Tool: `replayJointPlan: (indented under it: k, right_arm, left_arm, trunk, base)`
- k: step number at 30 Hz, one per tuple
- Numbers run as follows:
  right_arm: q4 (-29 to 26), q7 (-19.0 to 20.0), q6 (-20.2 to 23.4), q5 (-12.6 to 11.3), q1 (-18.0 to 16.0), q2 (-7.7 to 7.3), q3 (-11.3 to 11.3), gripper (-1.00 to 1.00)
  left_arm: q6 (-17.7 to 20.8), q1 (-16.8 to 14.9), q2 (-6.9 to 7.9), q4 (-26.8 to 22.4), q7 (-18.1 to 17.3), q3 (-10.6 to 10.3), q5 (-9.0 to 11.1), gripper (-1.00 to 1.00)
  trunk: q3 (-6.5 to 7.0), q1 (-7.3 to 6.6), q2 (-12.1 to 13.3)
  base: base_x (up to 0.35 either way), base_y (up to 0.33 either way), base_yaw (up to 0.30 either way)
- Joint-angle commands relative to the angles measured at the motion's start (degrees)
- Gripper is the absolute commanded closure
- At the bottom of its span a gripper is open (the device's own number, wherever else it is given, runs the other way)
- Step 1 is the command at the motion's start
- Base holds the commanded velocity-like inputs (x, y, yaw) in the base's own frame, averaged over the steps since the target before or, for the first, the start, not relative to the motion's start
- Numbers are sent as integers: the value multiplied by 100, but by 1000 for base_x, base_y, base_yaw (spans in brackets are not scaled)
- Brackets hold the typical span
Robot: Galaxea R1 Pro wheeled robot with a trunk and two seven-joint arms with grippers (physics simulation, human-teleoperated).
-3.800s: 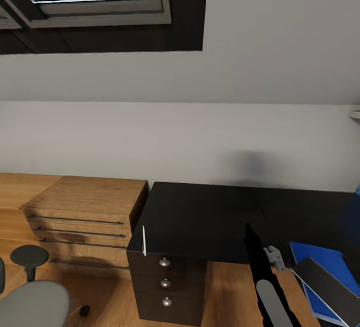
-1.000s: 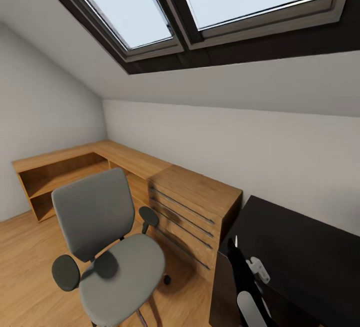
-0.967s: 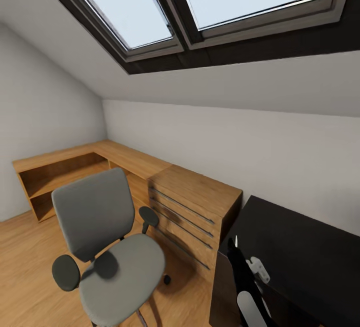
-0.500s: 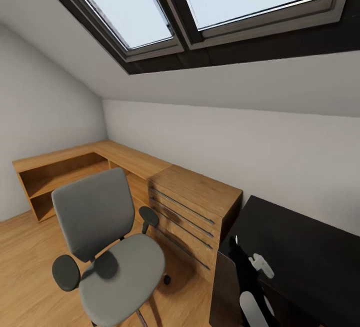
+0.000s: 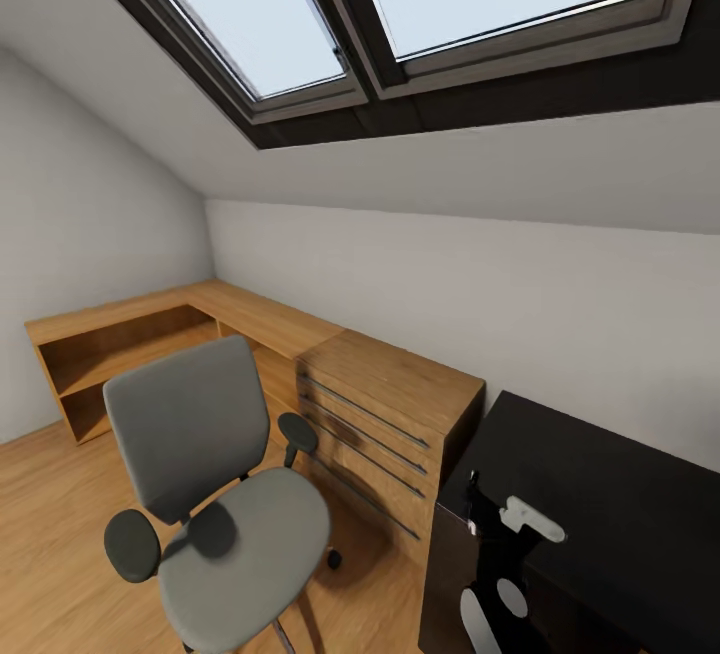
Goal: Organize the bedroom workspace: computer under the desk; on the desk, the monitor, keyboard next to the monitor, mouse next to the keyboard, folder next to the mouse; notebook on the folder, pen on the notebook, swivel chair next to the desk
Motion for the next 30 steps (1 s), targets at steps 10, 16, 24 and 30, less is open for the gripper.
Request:
replayJointPlan:
  k: [10, 16, 24, 30]
  right_arm:
    - [-56, -170, 1592, 74, -196, 7, 213, -100]
    - [-59, -130, 3312, 90, -635, -25, 210, -100]
    - [-51, -172, 4029, 101, -790, -49, 172, -100]
    - [-45, -164, 4685, 92, -909, -139, 169, -100]
  left_arm:
    - [16, 2, 2, -16, 38, -9, 36, -100]
    - [16, 0, 2, -15, 38, -9, 36, -100]
    - [16, -1, 2, -19, 38, -9, 30, -100]
    - [16, 3, 2, -21, 38, -9, 28, -100]
  trunk:
    - [-7, 1, -6]
    - [-7, 1, -6]
    - [-7, 1, -6]
    - [-7, 1, -6]
  base:
    - [0, 0, 0]
    - [0, 0, 0]
    - [0, 0, 0]
    - [0, 0, 0]
